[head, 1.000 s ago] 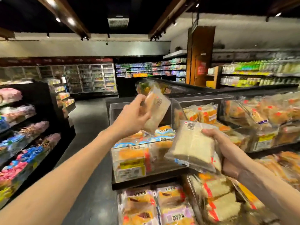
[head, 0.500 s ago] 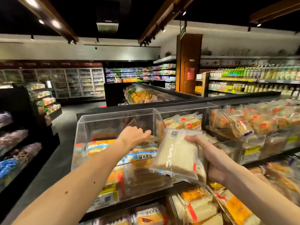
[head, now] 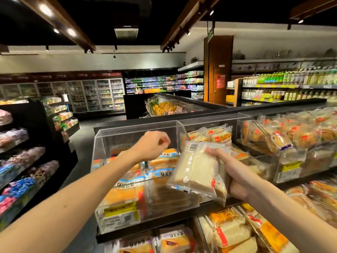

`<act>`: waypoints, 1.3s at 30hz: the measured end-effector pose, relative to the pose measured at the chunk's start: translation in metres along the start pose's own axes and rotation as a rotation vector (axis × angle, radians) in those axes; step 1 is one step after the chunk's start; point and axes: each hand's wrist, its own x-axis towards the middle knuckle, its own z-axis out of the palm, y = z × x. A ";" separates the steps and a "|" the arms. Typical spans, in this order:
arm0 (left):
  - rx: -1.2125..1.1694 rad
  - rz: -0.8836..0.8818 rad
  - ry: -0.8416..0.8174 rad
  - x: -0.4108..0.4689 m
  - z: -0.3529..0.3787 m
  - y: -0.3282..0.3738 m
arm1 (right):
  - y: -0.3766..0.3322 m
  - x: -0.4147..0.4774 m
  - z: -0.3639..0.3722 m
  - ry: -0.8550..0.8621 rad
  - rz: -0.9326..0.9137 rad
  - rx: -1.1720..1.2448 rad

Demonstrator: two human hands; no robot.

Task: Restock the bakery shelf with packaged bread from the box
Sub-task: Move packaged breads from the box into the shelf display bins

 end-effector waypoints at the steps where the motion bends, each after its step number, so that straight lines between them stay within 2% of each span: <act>1: -0.130 0.008 0.064 -0.010 -0.010 0.015 | 0.000 0.002 0.003 -0.001 -0.008 -0.002; 3: -0.335 0.016 0.053 -0.031 -0.026 0.044 | -0.001 0.004 0.012 -0.013 -0.037 -0.012; 4: -0.346 0.033 0.006 -0.042 -0.031 0.057 | -0.002 0.003 0.017 -0.031 -0.055 -0.021; 8: -0.131 -0.054 -0.095 -0.066 -0.041 0.073 | -0.002 0.000 0.042 -0.066 -0.104 -0.048; 11: -0.121 -0.120 -0.105 -0.075 -0.045 0.061 | 0.000 0.002 0.058 -0.060 -0.105 -0.032; 14: -0.321 -0.177 -0.121 -0.082 -0.051 0.036 | -0.002 0.000 0.068 -0.116 -0.082 -0.002; 18: -0.516 -0.286 -0.098 -0.083 -0.065 0.001 | 0.000 0.005 0.073 -0.094 -0.057 0.013; 23: -0.197 -0.337 -0.149 -0.076 -0.077 -0.029 | 0.003 0.009 0.073 -0.088 -0.047 -0.025; 28: -0.227 -0.429 -0.334 -0.065 -0.079 -0.049 | 0.004 0.011 0.069 -0.097 -0.023 -0.053; 34: -0.076 -0.434 -0.573 -0.054 -0.071 -0.066 | 0.005 0.014 0.064 -0.101 -0.012 -0.091; 37: 0.114 -0.427 -0.675 -0.051 -0.064 -0.067 | 0.006 0.015 0.063 -0.115 -0.012 -0.098; 39: 0.240 -0.392 -0.684 -0.049 -0.056 -0.065 | 0.008 0.015 0.063 -0.113 -0.010 -0.104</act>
